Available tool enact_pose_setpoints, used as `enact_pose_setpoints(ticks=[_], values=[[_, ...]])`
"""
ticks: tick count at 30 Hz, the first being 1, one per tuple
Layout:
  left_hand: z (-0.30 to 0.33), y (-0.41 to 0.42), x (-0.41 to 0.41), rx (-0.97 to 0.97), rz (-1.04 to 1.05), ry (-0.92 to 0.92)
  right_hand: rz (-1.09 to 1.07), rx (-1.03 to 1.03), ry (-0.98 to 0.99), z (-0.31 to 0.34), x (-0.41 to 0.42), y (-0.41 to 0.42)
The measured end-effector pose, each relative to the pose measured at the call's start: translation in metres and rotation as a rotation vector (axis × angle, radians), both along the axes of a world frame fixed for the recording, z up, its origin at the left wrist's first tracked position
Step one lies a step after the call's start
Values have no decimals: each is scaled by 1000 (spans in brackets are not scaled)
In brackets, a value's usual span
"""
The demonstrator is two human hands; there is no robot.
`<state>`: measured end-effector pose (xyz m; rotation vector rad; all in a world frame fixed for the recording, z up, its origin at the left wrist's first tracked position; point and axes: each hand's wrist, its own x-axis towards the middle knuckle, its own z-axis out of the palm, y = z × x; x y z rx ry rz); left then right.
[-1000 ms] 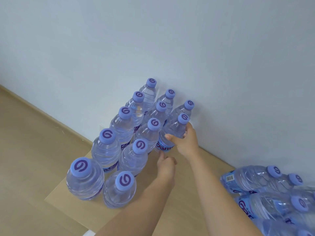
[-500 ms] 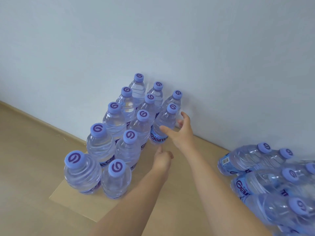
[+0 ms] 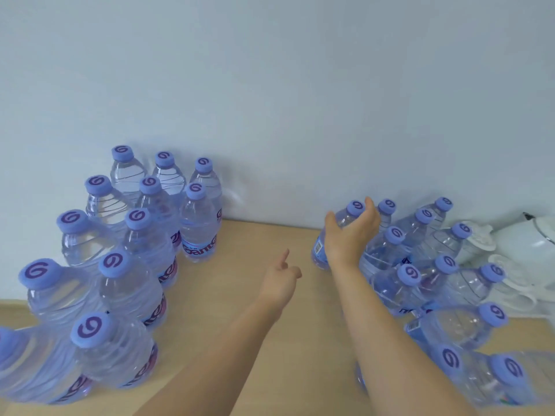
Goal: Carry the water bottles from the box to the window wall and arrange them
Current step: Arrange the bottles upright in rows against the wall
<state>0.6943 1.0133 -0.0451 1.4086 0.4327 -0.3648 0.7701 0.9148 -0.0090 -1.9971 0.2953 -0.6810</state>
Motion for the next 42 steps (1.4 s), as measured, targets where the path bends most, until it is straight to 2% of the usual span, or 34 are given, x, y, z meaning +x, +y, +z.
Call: enact_pose_setpoints(ticks=[5, 12, 16, 19, 21, 23, 27, 29, 32, 33, 35, 38, 42], values=[[-2, -4, 0, 38, -47, -2, 26, 145, 210, -13, 23, -14], [-6, 0, 3, 80, -98, -36, -4, 19, 192, -14, 13, -10], [-11, 10, 0, 259, -163, -129, 91, -74, 136, 6, -6, -2], [-11, 18, -9, 307, -164, -239, 212, -18, 105, 33, -23, 7], [-11, 23, -14, 229, -132, -339, 289, 19, 102, 48, -35, 16], [-13, 30, -21, 178, -10, -365, 350, 58, 102, 58, -46, 27], [-4, 52, -50, 308, 112, -294, 427, 99, 173, 68, -58, 48], [5, 66, -64, 206, 13, -343, 591, 182, 261, 69, -59, 50], [27, 91, -85, -34, -285, -362, 956, 339, 375, 67, -63, 52], [32, 96, -90, -77, -327, -347, 984, 355, 374, 66, -64, 55], [35, 99, -98, -48, -229, -327, 919, 351, 309, 63, -70, 68], [35, 93, -103, 143, 87, -265, 758, 261, 269, 56, -77, 90], [28, 99, -113, 115, 134, -250, 903, 130, 406, 58, -74, 97]])
